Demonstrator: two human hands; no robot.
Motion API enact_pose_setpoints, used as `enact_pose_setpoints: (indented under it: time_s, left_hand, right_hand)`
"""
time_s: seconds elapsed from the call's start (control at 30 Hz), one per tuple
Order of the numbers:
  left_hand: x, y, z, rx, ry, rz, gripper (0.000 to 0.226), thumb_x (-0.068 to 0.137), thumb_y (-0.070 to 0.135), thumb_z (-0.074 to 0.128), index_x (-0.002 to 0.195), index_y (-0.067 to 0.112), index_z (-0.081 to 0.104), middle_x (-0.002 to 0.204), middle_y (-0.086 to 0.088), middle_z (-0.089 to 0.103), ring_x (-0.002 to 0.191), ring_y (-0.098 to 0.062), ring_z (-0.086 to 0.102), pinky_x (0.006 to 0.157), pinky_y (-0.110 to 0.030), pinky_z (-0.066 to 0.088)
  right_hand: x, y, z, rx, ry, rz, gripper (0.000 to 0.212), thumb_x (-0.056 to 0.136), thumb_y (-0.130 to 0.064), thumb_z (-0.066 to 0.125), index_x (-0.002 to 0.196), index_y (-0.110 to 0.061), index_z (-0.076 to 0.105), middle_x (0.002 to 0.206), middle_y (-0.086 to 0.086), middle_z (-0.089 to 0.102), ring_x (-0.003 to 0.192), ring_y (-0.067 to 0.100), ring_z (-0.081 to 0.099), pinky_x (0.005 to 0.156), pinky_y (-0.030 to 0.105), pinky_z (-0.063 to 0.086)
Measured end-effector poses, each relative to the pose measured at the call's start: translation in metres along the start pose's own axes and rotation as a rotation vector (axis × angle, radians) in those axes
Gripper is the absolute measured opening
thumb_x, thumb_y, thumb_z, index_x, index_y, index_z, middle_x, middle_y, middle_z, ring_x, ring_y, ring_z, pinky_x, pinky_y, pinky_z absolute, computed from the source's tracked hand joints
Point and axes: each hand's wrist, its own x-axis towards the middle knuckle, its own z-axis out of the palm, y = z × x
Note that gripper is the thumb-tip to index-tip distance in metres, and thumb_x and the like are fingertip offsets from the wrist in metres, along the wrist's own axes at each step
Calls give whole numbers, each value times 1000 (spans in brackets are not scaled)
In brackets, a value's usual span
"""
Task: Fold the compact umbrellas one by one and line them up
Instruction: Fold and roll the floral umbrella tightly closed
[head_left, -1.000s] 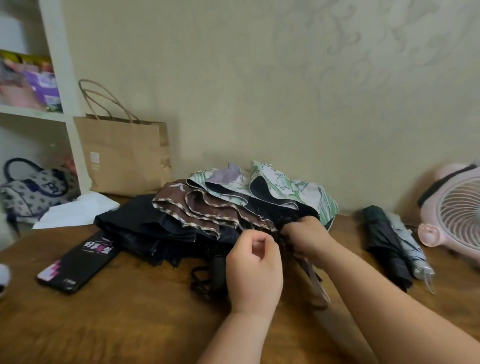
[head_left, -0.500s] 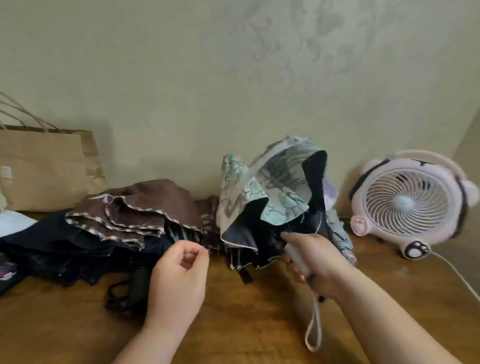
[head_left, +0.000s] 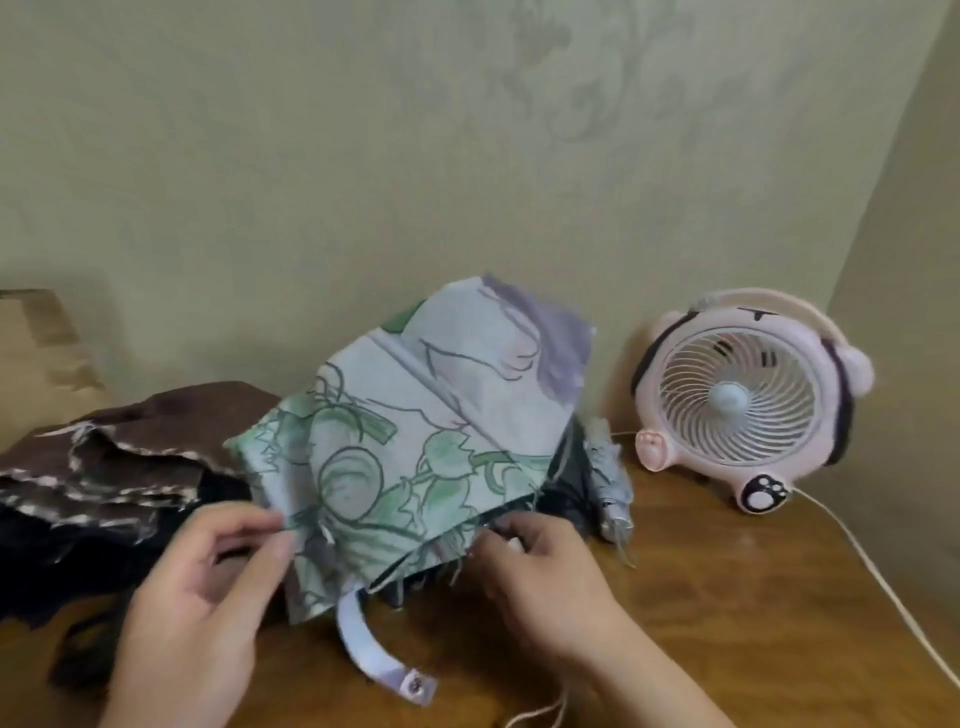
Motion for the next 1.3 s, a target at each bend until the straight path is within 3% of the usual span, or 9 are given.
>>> enact_pose_setpoints:
  time_s: [0.13,0.23,0.47,0.63,0.77,0.87,1.03,1.17,1.3]
  left_hand:
    - [-15,24,-5,-49,-191,69,44,76,53,68,114,30,72,116,0,69,100,-12,69,83,-20,54]
    - [-18,32,2,-315,-261,-168,62,78,44,79,134,24,59,123,-2,73,111,-17,71,91,-34,55]
    - [-6,44,-9,-753,-402,-572,30,92,17,61,117,0,64,86,-15,67,62,-24,61,50,-30,44]
    - [-5,56,-17,-834,-462,-499,13,88,13,64,94,4,71,79,-13,66,62,-21,63,53,-27,52]
    - [-7,60,-21,-964,-583,-442,22,91,5,61,108,0,76,98,-20,73,82,-27,73,70,-31,61]
    - [-9,64,-21,-955,-647,-339,33,89,-1,60,116,6,76,108,-20,73,94,-28,74,77,-33,60]
    - [-6,62,-19,-721,-450,-391,22,80,-4,64,97,4,75,87,-17,72,63,-19,65,53,-25,52]
    - [6,64,-26,-652,-458,-399,21,75,-8,63,92,4,66,76,-13,61,60,-17,56,53,-25,48]
    - [25,83,-13,-459,-546,-377,19,78,-4,69,88,6,57,71,-6,45,48,-8,31,39,-18,20]
  right_hand:
    - [-8,0,1,9,2,-9,26,96,-32,67,74,-18,68,52,4,53,42,19,42,43,22,29]
    - [-11,0,8,76,-24,18,30,98,-24,62,70,-14,65,54,9,47,43,18,37,43,22,26]
    - [-20,-4,21,246,-95,57,40,98,-17,59,60,-4,54,49,12,33,39,17,27,46,21,22]
    - [-27,-9,33,125,-46,43,37,100,-10,57,64,-5,52,43,10,38,35,16,29,40,18,21]
    - [-23,0,30,-158,-8,-35,23,94,-19,71,72,-12,67,50,5,56,40,20,43,39,22,31]
    - [-20,3,27,-538,22,-227,13,85,-30,80,77,-26,71,69,-10,71,59,7,62,57,23,49]
    - [-19,4,25,-670,-7,-246,15,81,-43,79,79,-33,69,75,-13,71,73,-1,64,64,20,51]
    - [-16,4,19,-799,-45,-158,22,89,-51,69,99,-32,65,94,-12,71,85,3,65,75,27,55]
    - [-16,10,21,-874,-80,-128,37,90,-48,61,123,-32,54,119,-10,68,110,15,65,91,34,54]
